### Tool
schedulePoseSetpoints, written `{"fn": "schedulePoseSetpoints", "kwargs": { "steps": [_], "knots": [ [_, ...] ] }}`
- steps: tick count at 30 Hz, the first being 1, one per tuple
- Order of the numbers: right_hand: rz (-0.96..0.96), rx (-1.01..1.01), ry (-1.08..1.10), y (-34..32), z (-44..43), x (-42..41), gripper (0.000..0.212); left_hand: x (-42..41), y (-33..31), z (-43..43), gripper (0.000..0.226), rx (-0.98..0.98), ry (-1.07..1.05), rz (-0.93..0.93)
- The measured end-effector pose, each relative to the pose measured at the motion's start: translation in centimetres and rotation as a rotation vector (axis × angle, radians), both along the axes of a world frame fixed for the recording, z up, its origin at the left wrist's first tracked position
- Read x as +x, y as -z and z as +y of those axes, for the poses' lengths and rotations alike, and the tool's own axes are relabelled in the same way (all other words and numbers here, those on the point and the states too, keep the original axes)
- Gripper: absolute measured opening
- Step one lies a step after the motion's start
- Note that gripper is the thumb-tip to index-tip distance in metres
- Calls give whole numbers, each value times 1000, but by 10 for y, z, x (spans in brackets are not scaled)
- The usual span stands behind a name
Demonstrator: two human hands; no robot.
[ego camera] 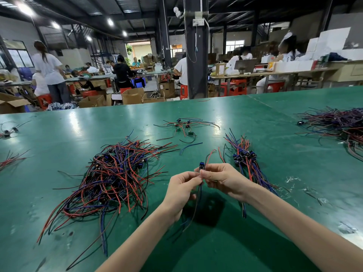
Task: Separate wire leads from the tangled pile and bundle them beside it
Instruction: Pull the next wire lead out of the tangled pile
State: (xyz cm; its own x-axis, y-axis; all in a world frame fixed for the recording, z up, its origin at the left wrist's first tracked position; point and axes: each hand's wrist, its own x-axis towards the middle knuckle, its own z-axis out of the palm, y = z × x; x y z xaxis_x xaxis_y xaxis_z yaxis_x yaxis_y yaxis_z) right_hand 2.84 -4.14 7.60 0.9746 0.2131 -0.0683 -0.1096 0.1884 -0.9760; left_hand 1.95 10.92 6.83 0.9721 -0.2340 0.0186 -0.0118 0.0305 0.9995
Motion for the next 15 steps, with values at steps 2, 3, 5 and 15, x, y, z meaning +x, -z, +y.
{"fn": "schedulePoseSetpoints", "kwargs": {
  "steps": [2, 3, 5, 15],
  "knots": [
    [4, -16, 10, 0, 2, -1, 24, 0, 0, 0, 16, 42, -6, -54],
    [-1, -13, 27, -1, 2, -1, 26, 1, 0, 0, 15, 60, -11, -76],
    [-17, -7, 51, -2, 2, -1, 36, 1, -1, 0, 14, 83, -19, -108],
    [-38, -9, 50, 1, -3, 3, 29, 3, -3, 3, 9, 66, 86, -44]
  ]
}}
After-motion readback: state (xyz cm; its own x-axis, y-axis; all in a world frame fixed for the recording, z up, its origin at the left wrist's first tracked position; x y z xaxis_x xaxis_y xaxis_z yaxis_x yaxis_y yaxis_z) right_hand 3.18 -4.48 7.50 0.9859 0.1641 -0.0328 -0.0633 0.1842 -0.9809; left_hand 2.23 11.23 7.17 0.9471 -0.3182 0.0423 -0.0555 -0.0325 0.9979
